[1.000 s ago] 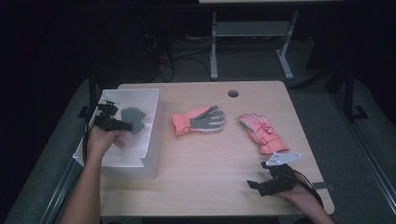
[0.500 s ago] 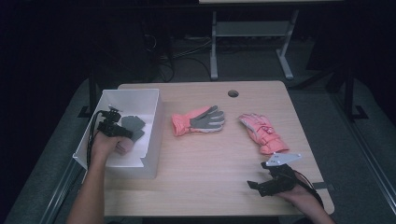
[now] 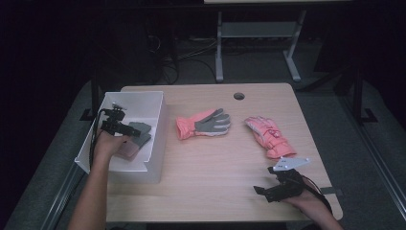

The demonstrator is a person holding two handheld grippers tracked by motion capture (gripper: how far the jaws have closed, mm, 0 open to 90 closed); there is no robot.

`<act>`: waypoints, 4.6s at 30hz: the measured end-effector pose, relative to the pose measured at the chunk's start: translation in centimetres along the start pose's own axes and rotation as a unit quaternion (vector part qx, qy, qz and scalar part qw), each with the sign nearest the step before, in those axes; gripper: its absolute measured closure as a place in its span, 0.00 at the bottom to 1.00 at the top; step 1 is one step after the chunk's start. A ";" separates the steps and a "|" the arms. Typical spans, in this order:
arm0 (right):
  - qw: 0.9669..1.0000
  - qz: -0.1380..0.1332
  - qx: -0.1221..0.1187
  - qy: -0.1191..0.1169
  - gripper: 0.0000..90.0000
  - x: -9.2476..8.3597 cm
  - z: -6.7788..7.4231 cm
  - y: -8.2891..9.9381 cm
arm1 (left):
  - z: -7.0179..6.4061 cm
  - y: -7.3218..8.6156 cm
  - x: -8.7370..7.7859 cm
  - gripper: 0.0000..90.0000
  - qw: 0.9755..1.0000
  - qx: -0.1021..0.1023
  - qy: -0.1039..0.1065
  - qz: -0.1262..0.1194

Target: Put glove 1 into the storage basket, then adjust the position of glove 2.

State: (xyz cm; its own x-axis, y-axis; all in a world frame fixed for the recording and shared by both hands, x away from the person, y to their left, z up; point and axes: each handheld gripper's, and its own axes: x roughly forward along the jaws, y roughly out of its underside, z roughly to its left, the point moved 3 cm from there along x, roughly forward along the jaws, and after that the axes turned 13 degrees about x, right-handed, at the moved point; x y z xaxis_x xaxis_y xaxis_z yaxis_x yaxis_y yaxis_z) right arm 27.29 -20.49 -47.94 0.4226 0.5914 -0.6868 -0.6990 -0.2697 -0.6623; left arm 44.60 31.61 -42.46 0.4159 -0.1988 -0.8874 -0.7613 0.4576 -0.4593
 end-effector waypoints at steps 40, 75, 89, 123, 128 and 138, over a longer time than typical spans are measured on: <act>1.000 0.005 0.003 0.000 0.08 0.1 -0.1 0.0 | -15.1 -6.8 -7.3 0.15 0.965 0.159 0.148 -0.145; 1.000 0.007 -0.001 0.001 0.08 0.3 -0.1 0.0 | -24.6 -3.3 0.0 0.36 0.943 0.242 0.174 -0.150; 1.000 0.007 -0.003 -0.001 0.08 0.3 -0.1 0.0 | -23.3 -5.3 3.4 1.00 0.955 0.232 0.142 -0.122; 1.000 0.005 -0.003 -0.007 0.08 0.0 -0.3 0.2 | -17.9 -12.7 9.3 1.00 0.974 0.188 0.089 -0.095; 1.000 0.008 -0.002 -0.007 0.08 0.0 -0.2 0.2 | -18.7 -12.2 9.1 1.00 0.971 0.189 0.111 -0.093; 1.000 0.005 -0.005 -0.008 0.08 0.0 -0.1 0.1 | -21.7 -10.2 7.9 1.00 0.961 0.195 0.166 -0.101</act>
State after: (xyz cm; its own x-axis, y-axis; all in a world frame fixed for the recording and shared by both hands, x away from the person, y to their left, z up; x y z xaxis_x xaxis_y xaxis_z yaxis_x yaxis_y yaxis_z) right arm 27.28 -20.62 -48.06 0.4062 0.6008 -0.6885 -0.6970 -0.2835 -0.6587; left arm 44.85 6.54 -45.68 0.3052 -0.5542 -0.7744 -0.4100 0.6575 -0.6321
